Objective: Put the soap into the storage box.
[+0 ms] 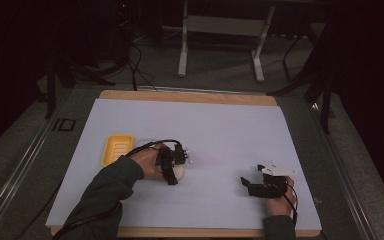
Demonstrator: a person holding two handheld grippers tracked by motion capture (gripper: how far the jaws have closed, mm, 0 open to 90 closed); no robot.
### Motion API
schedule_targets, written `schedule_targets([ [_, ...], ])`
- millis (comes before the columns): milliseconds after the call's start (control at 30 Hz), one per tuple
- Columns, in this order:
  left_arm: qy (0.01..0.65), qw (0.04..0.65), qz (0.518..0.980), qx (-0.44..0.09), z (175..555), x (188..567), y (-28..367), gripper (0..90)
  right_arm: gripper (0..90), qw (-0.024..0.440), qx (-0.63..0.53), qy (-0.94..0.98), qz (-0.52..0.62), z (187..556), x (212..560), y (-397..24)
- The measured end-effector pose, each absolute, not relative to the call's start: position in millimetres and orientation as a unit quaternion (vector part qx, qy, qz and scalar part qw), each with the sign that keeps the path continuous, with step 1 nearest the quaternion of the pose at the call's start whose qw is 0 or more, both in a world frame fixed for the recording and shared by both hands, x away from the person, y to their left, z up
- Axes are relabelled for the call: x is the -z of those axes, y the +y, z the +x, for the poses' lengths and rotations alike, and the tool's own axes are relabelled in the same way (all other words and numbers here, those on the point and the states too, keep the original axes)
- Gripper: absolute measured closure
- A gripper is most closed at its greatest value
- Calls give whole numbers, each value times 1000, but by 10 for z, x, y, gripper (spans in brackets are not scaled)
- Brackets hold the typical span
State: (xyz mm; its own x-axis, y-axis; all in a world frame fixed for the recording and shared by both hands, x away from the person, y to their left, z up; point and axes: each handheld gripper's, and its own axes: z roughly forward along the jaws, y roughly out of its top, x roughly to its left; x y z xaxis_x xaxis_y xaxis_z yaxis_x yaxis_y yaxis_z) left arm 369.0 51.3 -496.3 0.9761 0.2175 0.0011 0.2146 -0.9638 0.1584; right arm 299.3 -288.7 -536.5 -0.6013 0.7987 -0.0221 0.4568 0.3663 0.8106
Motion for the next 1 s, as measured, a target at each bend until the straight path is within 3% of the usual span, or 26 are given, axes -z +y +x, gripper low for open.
schedule_targets([
  [1000,129,103,986,-20,3748,4754,669,257,162,213,-403,799,393,2994,5365,-2888],
])
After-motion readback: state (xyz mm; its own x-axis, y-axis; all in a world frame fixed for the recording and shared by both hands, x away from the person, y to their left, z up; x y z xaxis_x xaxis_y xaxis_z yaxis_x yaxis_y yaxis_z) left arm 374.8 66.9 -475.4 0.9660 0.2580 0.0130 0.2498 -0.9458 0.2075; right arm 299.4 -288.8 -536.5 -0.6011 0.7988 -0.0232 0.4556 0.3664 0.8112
